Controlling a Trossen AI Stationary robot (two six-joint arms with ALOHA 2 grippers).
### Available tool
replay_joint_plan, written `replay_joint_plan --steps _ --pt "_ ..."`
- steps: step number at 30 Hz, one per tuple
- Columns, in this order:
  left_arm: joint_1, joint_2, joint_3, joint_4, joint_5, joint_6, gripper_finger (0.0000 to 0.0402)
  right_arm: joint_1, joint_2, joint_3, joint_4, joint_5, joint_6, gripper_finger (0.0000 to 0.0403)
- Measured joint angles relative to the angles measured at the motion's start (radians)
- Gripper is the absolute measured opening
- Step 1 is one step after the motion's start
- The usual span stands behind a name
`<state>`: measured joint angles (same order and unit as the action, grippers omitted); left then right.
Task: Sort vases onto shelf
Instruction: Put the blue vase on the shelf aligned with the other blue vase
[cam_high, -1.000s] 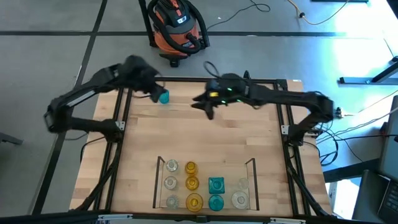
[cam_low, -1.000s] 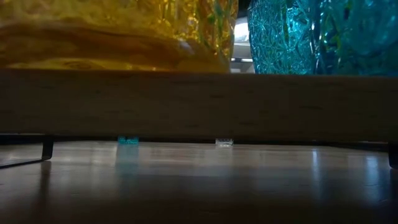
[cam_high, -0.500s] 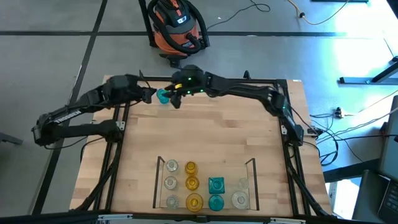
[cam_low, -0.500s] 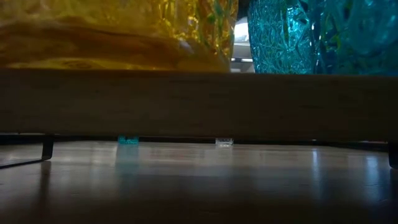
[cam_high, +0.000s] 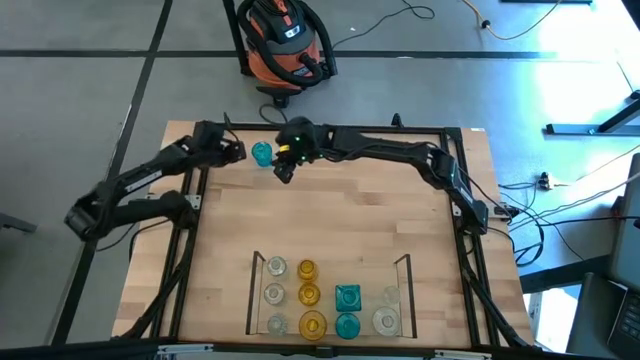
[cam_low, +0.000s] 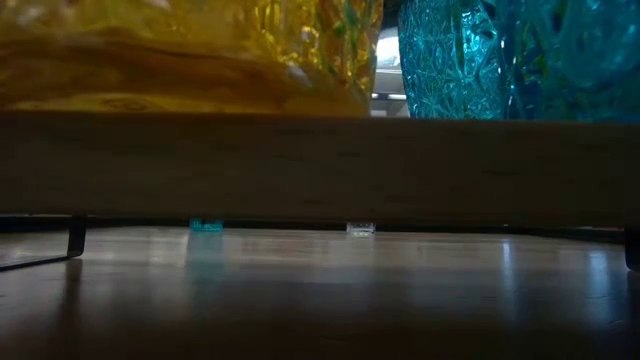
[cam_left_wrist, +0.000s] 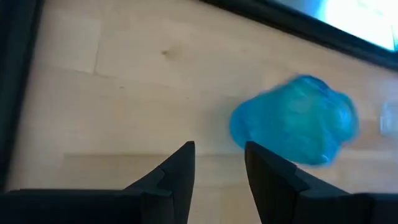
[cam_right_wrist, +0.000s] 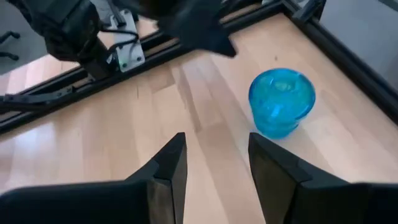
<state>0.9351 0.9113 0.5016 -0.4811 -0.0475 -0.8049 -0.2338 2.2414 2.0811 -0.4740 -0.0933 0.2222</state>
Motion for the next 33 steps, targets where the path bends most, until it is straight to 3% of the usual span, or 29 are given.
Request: replay_joint_plan --steps 4,7,12,16,23,27,33 --pt "0.125 0.092 -0.032 0.202 0.095 0.007 0.0133 0.022 0.0 0.0 -0.021 0.024 0.008 0.0135" --pt "0.168 0.167 -0.015 0.246 0.164 0.032 0.0133 0.039 0.0 0.0 -0.062 0.081 0.008 0.0135" --pt "0.095 0.222 0.009 0.224 0.055 0.016 0.0133 0.06 0.0 0.0 -0.151 0.217 0.011 0.0135" --pt "0.08 0.26 0.009 0.286 0.035 -0.048 0.0133 0.07 0.0 0.0 -0.191 0.316 0.047 0.0135" --pt "0.048 0.316 0.009 0.397 0.018 -0.151 0.0133 0.078 0.0 -0.001 -0.205 0.347 0.063 0.0135" --pt "0.034 0.377 0.01 0.581 0.137 -0.185 0.0133 0.078 0.0 -0.001 -0.212 0.346 0.064 0.0135" --pt "-0.017 0.478 0.012 0.605 0.196 -0.237 0.0133 0.078 0.0 -0.001 -0.248 0.344 0.065 0.0135"
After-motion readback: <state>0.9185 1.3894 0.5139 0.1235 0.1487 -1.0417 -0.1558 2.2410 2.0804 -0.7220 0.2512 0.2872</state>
